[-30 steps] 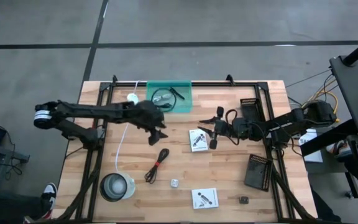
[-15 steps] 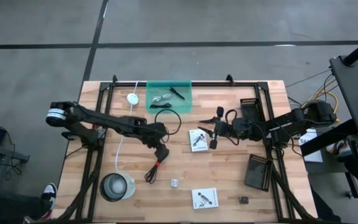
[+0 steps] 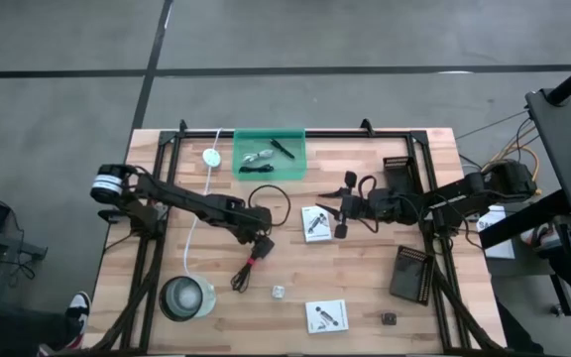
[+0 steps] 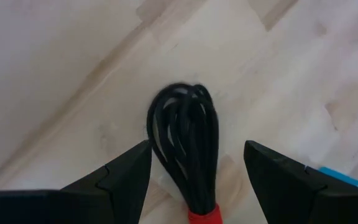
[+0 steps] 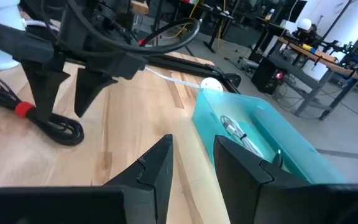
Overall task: Pick and place items into bin
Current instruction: Put the black charger cable into the blue bin
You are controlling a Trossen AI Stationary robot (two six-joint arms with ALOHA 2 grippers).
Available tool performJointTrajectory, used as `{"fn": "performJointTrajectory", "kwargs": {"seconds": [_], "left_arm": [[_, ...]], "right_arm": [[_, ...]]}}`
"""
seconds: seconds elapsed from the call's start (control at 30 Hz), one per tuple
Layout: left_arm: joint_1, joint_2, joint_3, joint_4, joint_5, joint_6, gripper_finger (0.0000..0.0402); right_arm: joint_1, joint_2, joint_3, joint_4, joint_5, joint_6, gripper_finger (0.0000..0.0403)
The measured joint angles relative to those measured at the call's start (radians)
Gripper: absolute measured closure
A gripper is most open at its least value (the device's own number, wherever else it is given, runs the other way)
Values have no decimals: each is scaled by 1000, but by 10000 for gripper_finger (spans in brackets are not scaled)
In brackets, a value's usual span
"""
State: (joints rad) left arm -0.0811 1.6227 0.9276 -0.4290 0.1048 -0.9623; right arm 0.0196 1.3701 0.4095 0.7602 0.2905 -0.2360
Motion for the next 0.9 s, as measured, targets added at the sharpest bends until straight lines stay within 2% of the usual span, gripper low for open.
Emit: {"fn": "performJointTrajectory", "kwargs": {"seconds": [0.13,0.53,0.67,0.9], "left_arm": [[-14,24,2,-1,46,-8,162],[-19,130,23,1,51,34,169],[-19,127,34,-8,45,82,208],[-17,117,37,2,71,198,329]], "right_arm": [[0,0,0,-2,0,0,301],[0,0,-2,-17,-2,59,301],[0,0,-2,-32,-2,60,301],[0,0,-3,-32,-8,61,301]]}}
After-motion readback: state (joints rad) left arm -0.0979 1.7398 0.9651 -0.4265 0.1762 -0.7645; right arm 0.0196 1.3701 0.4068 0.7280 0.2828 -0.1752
